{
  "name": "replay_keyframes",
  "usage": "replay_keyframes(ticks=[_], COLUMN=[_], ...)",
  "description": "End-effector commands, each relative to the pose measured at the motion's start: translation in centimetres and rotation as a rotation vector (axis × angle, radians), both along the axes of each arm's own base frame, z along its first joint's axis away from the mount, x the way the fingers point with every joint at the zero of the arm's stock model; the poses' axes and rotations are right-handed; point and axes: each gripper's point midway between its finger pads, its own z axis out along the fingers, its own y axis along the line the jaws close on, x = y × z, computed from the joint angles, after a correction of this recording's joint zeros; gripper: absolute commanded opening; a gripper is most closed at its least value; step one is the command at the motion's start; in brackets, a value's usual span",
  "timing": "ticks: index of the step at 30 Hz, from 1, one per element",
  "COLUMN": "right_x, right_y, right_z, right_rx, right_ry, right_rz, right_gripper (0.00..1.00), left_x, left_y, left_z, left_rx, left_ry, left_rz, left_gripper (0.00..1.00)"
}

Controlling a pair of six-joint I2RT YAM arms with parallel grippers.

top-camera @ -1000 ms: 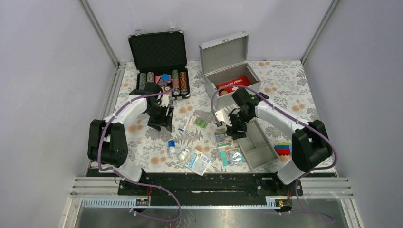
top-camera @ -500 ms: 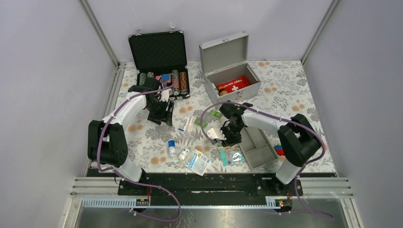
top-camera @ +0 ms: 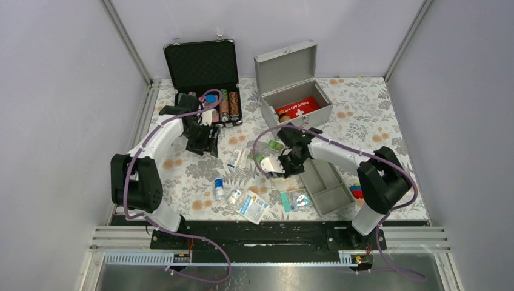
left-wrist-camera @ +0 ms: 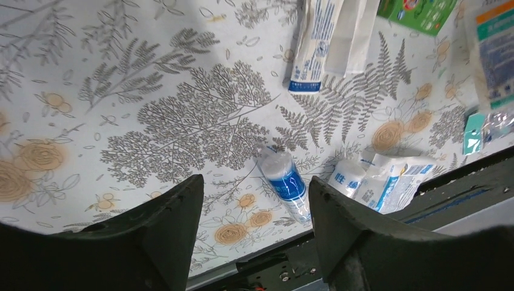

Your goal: Organize the medicine kit

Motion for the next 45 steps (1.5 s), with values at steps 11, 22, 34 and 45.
replay_keyframes(ticks=[11,22,34,45], right_x=[8.1,21.8,32.0,31.8], right_y=[2.1,0.4,-1.8,-3.6], right_z=[19.2,19.7,14.1,8.5], right_rx=[0.450,0.371,0.243,0.113], right_ry=[-0.230,-0.464,-0.484,-0.389], right_rz=[-0.267,-0.573,-1.236,-1.400], right_gripper=[0.00,0.00,0.00,0.09], left_x=[5.2,4.8,4.2,4.0], left_y=[-0.8,-0.1,1.2,1.1], left_z=[2.0,2.5,3.7,3.5], left_rx=[-0.064,-0.034,0.032,0.029], left_ry=[-0.049,-0.081,-0.137,-0.123], left_rz=[0.033,0.002,-0.037,-0.039], left_gripper=[0.63,0.64,0.66,0.67])
